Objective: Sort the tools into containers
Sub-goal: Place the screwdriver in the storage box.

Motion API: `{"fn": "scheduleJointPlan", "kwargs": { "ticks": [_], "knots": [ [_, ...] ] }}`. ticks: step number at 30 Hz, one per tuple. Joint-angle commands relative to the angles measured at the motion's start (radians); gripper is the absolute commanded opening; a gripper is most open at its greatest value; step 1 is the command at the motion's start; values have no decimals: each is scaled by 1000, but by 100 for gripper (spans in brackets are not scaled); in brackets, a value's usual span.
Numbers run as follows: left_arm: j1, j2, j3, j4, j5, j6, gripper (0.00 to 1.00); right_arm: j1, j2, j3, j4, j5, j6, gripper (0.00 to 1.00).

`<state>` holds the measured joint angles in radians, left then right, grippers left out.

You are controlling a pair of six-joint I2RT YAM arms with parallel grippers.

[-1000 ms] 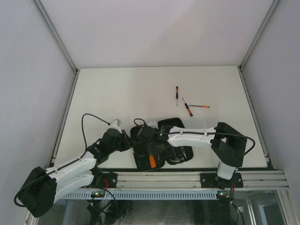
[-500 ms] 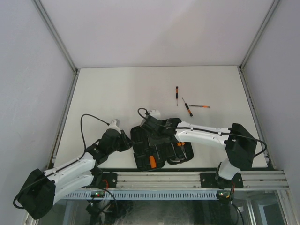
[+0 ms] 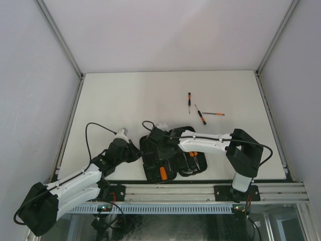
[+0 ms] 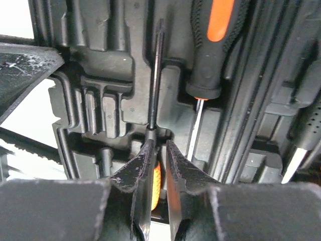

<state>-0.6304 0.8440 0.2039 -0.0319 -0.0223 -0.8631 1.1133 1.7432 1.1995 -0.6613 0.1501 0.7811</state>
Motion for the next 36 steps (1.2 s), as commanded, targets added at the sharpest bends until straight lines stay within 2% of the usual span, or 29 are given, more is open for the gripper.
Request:
{"fn": "scheduleJointPlan", "kwargs": {
  "ticks": [1, 18, 28, 36],
  "knots": [
    [-2, 1, -17, 24, 24, 6, 5, 11, 12, 52, 18, -59, -9, 13],
    [-2, 15, -14, 26, 25, -2, 3, 26, 76, 73, -15, -73, -12, 12],
    [-2, 0, -13, 14, 26, -1, 0, 26, 159, 101, -113, -68, -9, 0],
    [-2, -21, -8, -23, 7, -8, 0, 39, 236, 96, -133, -101, -9, 0]
  ]
}}
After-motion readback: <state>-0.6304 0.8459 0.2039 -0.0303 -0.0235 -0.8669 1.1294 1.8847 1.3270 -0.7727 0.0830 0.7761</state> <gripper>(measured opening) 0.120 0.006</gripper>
